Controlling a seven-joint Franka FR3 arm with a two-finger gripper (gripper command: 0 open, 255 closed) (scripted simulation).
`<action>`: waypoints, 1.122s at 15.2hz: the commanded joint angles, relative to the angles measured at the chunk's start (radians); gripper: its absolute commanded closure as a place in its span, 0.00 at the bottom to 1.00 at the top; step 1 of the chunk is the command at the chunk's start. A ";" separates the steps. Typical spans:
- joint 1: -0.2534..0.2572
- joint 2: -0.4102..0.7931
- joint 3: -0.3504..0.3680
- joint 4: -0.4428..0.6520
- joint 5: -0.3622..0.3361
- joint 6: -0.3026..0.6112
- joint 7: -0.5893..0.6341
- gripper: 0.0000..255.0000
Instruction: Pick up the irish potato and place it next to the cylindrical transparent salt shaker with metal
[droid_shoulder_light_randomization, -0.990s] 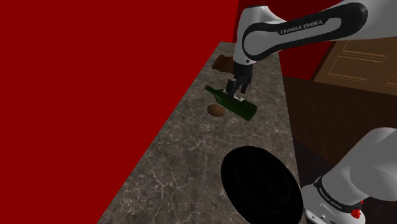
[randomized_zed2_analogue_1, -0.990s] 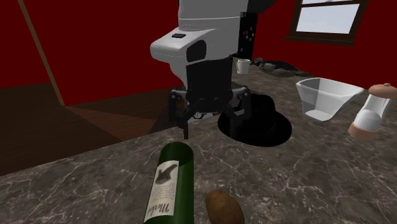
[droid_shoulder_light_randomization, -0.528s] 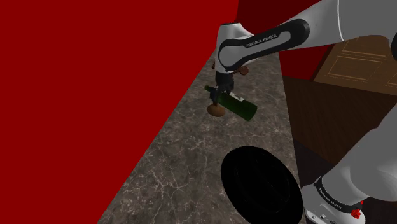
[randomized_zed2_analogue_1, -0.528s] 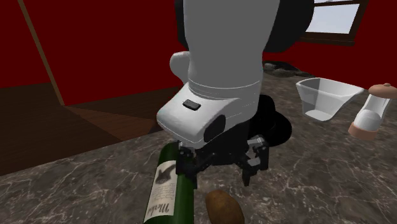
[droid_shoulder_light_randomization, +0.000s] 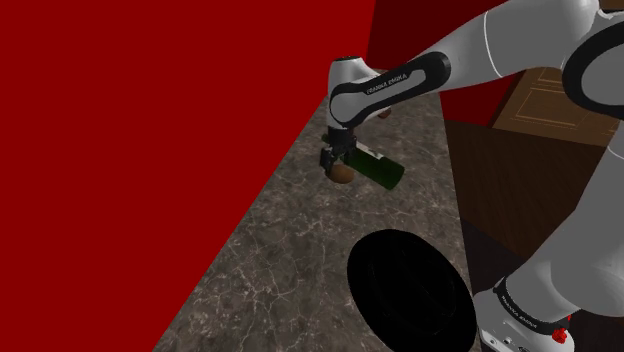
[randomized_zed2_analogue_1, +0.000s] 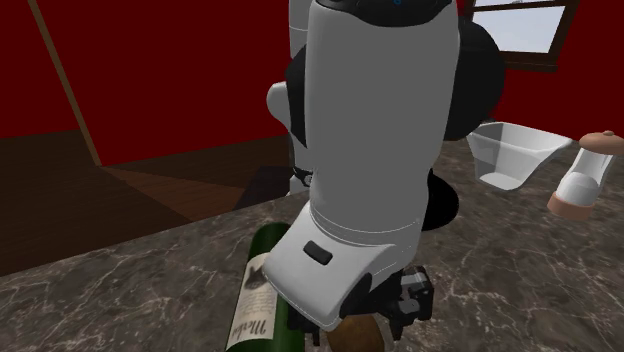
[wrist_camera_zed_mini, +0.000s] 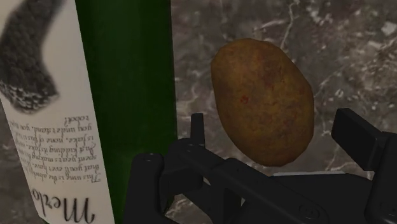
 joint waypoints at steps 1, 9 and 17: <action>0.001 0.011 0.000 -0.012 0.000 0.023 0.000 0.00; -0.001 0.015 0.002 -0.016 -0.001 0.030 0.001 0.00; 0.005 0.005 0.006 -0.039 -0.001 0.044 0.010 1.00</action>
